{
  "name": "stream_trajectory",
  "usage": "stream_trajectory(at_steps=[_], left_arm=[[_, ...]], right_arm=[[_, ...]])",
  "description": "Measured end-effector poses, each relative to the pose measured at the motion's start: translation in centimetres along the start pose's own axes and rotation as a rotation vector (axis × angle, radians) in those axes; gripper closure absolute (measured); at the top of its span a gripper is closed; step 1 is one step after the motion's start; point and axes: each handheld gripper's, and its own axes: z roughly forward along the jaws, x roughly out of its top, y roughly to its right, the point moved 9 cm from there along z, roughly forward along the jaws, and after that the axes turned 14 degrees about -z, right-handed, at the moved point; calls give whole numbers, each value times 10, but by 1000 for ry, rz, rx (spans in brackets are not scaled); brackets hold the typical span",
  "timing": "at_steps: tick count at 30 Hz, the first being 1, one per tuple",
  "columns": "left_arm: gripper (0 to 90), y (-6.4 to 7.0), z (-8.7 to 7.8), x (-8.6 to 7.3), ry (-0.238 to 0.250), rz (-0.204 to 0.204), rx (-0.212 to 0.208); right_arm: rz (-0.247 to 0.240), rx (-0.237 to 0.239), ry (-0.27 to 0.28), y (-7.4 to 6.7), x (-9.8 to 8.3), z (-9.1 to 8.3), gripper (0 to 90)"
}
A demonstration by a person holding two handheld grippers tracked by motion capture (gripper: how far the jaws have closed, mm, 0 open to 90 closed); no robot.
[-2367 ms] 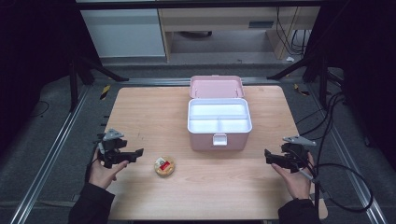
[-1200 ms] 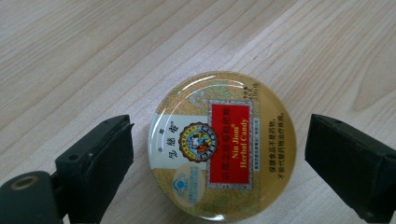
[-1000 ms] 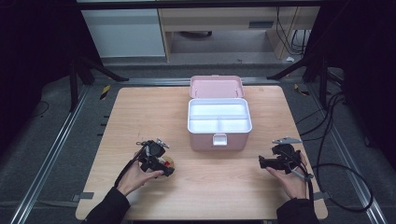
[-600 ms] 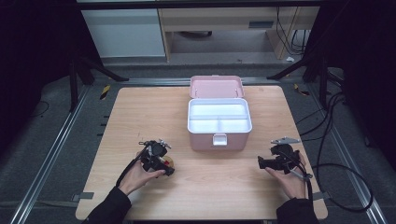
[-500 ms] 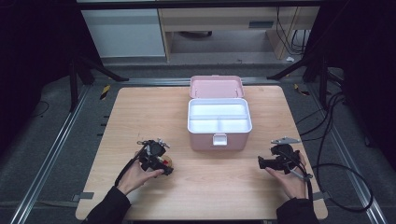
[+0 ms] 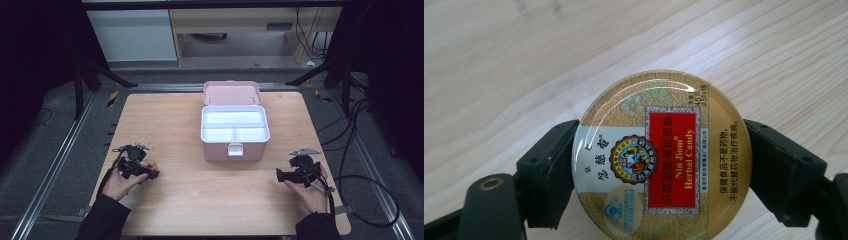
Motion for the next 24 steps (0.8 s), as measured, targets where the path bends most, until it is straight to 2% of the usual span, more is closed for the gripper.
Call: stream_trajectory(at_steps=[1, 2, 3, 5, 7, 9, 13, 16, 19, 21, 23, 24], left_arm=[[198, 0, 0, 0, 0, 0, 0], [198, -12, -2, -6, -10, -16, 26], [198, -12, -2, -6, -10, -16, 26], [198, -27, -3, -10, -14, -38, 58], [198, -30, -3, -11, -16, -45, 63], [198, -39, 1, -16, -42, -55, 86], [198, -44, 8, -21, -79, -64, 97], [195, -45, 11, -23, -97, -74, 89], [181, -45, 11, -22, -85, -80, 78], [122, -45, 10, -22, -83, -79, 78], [110, -44, 6, -20, -72, -83, 70], [101, -42, 1, -17, -51, -85, 61]], right_arm=[[0, 0, 0, 0, 0, 0, 77], [-4, 2, 1, -1, 0, 0, 79], [-4, 2, 1, -1, 0, 0, 79], [-13, 3, 7, -3, 2, 0, 83], [-14, 4, 8, -3, 2, 0, 85], [-17, 7, 5, -5, 2, 1, 85], [-18, 11, 3, -5, 1, 1, 88], [-15, 6, 7, -3, 1, 0, 87], [-16, 8, 6, -4, 1, 1, 79], [-19, 9, 7, -4, 1, 1, 70], [-18, 9, 8, -5, 2, 0, 69], [-22, 11, 20, -5, 3, -1, 70]])
